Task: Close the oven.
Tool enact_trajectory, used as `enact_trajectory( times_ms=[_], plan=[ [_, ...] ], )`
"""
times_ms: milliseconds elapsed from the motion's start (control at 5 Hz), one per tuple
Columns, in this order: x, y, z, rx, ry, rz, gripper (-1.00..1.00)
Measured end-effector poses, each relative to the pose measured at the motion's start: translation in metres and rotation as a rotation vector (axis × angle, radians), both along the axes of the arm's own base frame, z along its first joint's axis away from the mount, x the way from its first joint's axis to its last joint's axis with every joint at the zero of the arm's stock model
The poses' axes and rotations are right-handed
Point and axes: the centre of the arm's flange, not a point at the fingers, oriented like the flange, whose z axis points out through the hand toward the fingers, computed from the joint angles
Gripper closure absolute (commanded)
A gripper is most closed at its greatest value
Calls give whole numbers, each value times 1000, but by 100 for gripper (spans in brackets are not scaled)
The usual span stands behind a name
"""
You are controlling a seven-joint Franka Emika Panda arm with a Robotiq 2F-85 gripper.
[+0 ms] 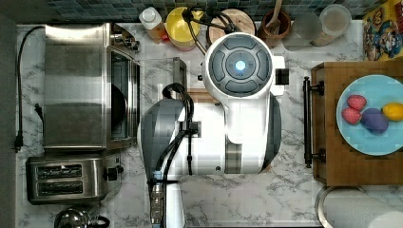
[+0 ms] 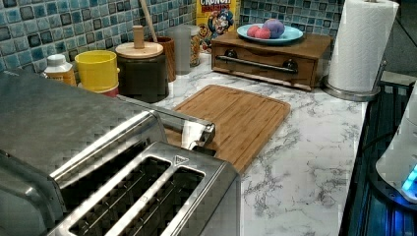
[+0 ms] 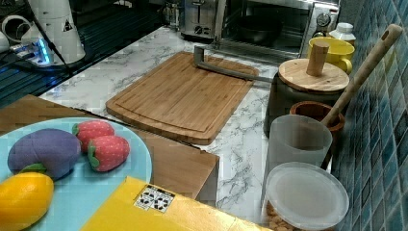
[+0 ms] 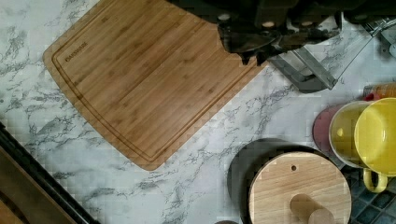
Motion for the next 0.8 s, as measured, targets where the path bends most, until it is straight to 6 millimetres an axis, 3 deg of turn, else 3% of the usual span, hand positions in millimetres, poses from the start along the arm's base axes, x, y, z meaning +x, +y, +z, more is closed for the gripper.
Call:
enact_trajectory(
  times_ms=[400, 800],
  plan=[
    [2, -1, -2, 0, -7, -1, 100],
    [5, -9, -31, 104, -30, 179, 100]
  ],
)
